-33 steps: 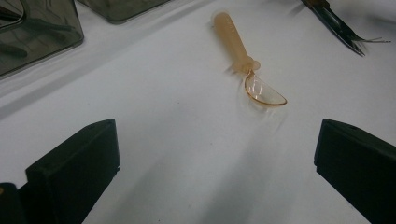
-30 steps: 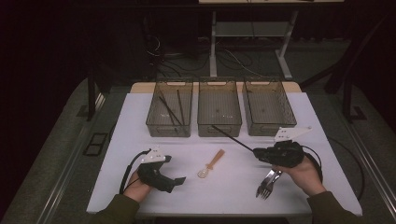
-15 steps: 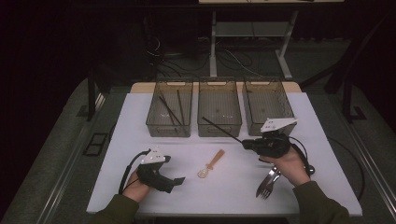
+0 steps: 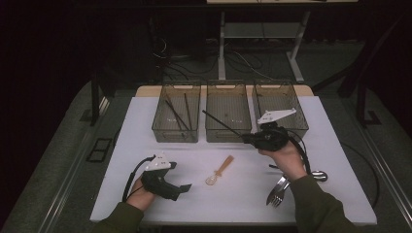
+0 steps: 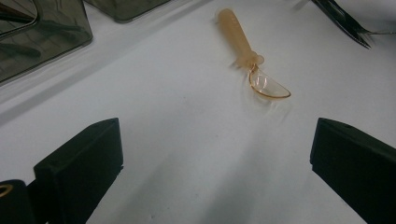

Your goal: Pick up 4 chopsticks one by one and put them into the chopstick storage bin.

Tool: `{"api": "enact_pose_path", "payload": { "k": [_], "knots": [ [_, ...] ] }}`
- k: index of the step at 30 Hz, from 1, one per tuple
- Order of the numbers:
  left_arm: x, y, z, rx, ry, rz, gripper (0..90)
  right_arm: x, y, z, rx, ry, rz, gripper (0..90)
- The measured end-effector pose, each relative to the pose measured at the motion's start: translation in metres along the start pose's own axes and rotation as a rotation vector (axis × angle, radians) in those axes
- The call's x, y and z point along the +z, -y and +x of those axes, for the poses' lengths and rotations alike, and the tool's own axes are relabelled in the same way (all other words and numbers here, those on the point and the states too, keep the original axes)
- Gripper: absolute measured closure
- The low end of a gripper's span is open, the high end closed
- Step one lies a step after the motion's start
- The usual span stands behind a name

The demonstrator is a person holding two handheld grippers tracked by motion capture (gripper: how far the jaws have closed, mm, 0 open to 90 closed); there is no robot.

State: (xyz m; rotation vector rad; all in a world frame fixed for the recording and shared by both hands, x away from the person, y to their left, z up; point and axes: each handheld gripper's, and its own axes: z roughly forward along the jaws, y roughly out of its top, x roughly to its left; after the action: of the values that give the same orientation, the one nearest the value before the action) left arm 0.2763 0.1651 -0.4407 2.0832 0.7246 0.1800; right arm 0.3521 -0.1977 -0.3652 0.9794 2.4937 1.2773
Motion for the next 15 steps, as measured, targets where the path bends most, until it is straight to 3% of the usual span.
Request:
{"api": "enact_pose_path", "payload": {
  "k": [8, 15],
  "knots": [
    [0.000, 0.000, -0.001, -0.016, 0.000, -0.011, 1.7, 0.020, -0.024, 0.003, 0.043, 0.011, -0.014, 85.9],
    [0.000, 0.000, -0.001, -0.012, 0.003, -0.012, 1.8, 0.036, -0.042, 0.005, 0.044, 0.015, -0.006, 85.9]
  ]
}}
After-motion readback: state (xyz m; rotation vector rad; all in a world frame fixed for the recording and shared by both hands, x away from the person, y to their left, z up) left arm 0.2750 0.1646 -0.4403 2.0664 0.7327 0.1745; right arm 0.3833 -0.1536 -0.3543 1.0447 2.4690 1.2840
